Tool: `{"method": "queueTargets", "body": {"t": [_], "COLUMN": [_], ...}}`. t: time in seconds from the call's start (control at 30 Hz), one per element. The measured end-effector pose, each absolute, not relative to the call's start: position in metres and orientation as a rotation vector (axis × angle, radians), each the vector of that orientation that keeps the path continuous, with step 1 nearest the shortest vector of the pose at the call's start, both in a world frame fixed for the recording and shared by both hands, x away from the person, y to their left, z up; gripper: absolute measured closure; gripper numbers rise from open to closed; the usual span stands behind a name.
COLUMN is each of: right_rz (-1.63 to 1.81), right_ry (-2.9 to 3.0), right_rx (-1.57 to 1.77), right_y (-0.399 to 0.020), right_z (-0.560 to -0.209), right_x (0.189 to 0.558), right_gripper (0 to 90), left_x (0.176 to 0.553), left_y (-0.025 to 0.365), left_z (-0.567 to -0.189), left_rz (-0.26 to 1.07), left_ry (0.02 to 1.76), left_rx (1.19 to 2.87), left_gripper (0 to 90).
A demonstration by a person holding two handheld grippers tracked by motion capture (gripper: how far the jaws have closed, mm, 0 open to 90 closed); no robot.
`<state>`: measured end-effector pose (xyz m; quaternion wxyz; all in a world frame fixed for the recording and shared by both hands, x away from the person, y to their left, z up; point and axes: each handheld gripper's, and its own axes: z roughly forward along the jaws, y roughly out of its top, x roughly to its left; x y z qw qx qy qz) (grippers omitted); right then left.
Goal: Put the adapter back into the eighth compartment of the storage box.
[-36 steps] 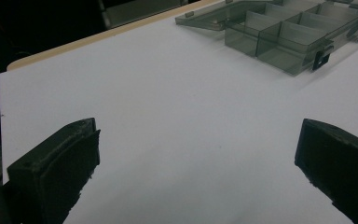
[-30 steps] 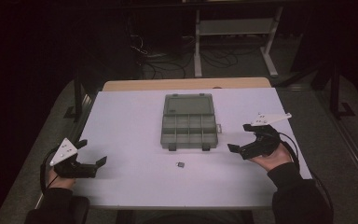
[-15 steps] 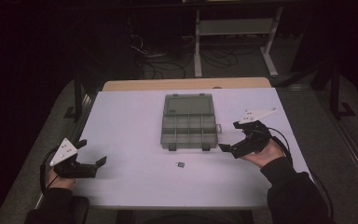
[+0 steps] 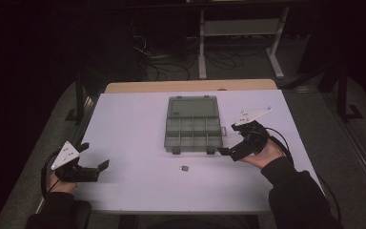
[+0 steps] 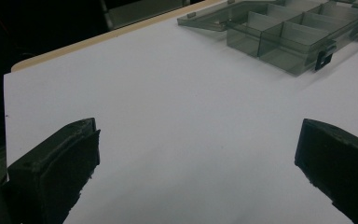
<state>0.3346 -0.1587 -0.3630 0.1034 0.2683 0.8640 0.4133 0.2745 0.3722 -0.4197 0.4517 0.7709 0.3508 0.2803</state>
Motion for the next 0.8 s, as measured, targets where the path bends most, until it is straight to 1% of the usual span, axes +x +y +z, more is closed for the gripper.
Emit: {"method": "queueTargets", "body": {"t": [0.8], "right_rz": [1.158], "right_ry": [2.643], "right_rx": [0.695], "right_y": [-0.128], "right_z": [-0.365], "right_x": [0.341], "right_gripper": [0.0], "left_x": [0.275], "left_y": [0.371], "left_z": [-0.42], "left_rz": [0.691], "left_ry": [0.862], "left_rx": [1.91], "left_gripper": [0.0]}}
